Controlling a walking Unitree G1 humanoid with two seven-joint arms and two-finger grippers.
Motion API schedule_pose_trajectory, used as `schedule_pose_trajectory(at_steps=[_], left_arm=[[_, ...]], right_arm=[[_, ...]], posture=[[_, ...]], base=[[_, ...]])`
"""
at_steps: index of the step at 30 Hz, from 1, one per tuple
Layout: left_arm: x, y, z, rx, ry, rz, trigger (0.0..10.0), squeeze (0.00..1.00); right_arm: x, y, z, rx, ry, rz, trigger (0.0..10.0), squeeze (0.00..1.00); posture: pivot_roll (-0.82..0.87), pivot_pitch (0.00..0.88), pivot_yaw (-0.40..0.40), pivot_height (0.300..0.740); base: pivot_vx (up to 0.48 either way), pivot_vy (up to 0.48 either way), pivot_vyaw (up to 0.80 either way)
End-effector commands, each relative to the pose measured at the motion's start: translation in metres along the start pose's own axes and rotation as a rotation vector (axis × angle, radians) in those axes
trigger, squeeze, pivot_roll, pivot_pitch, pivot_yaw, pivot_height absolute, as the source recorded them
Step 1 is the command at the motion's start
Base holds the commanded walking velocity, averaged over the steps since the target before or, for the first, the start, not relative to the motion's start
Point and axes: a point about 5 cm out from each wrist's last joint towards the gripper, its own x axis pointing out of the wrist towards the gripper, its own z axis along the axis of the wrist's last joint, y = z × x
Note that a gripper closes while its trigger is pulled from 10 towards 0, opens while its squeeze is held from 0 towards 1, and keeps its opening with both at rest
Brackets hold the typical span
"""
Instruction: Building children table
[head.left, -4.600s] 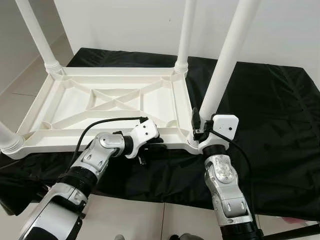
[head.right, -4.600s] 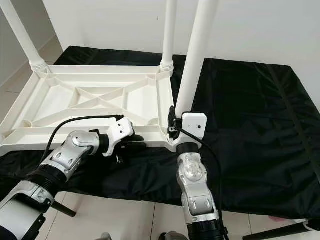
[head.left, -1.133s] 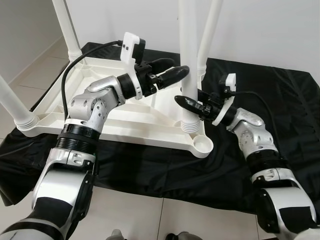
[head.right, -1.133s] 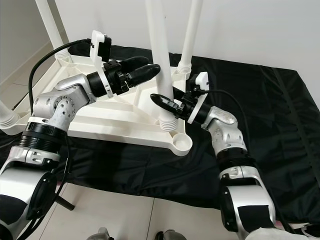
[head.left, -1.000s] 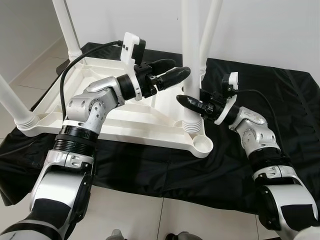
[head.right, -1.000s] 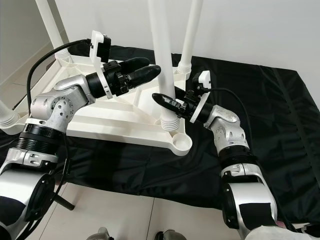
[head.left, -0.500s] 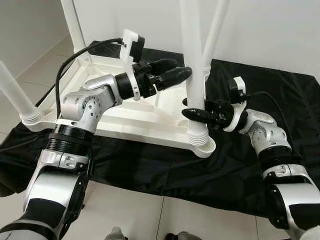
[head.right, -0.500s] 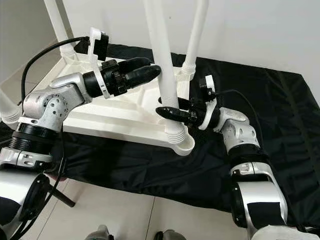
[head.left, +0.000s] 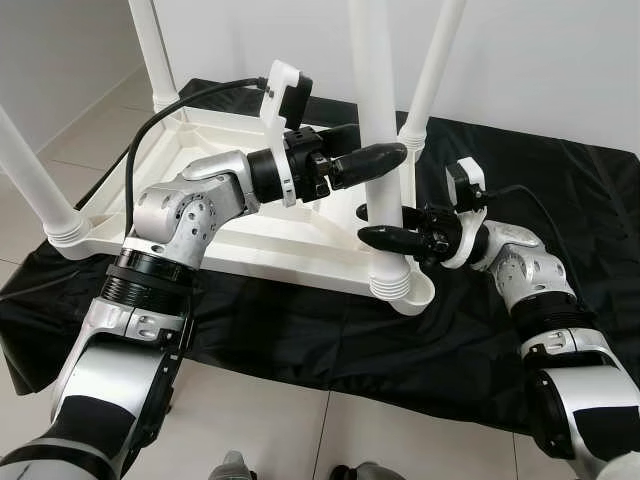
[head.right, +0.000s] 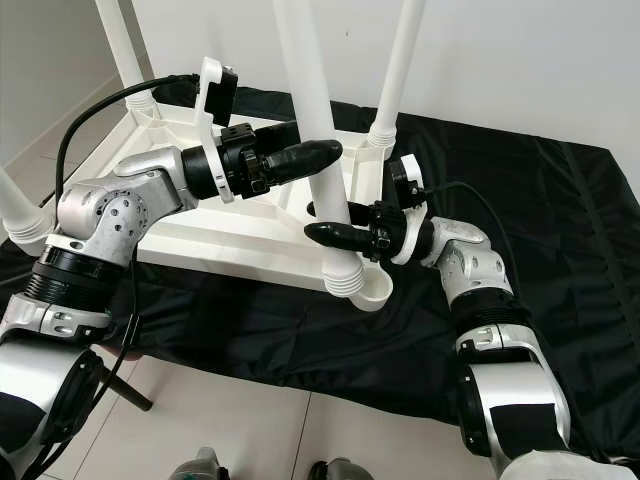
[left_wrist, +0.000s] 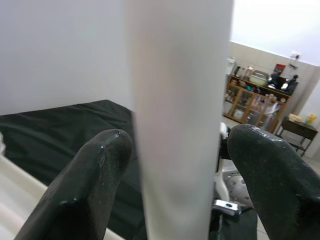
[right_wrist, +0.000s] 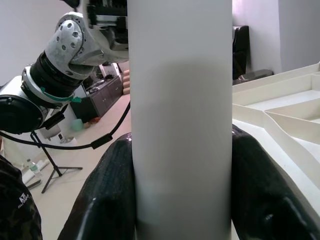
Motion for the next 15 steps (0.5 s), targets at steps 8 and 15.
schedule_pose_trajectory(at_steps=[8, 15], left_arm=[[0.0081, -0.0221, 0.0055, 0.02, 0.003, -0.324, 10.0, 0.0], [0.0081, -0.0217, 0.0097, 0.017, -0.023, -0.323, 0.0, 0.0]], right_arm=[[0.005, 0.0003, 0.0062, -0.033, 0.017, 0.034, 10.0, 0.0], [0.005, 0.0004, 0.0063, -0.034, 0.018, 0.034, 10.0, 0.0]], posture=[[0.0, 0.0, -0.037, 0.74], [0.0, 0.0, -0.035, 0.74]], base=[[0.0, 0.0, 0.0], [0.0, 0.0, 0.0]])
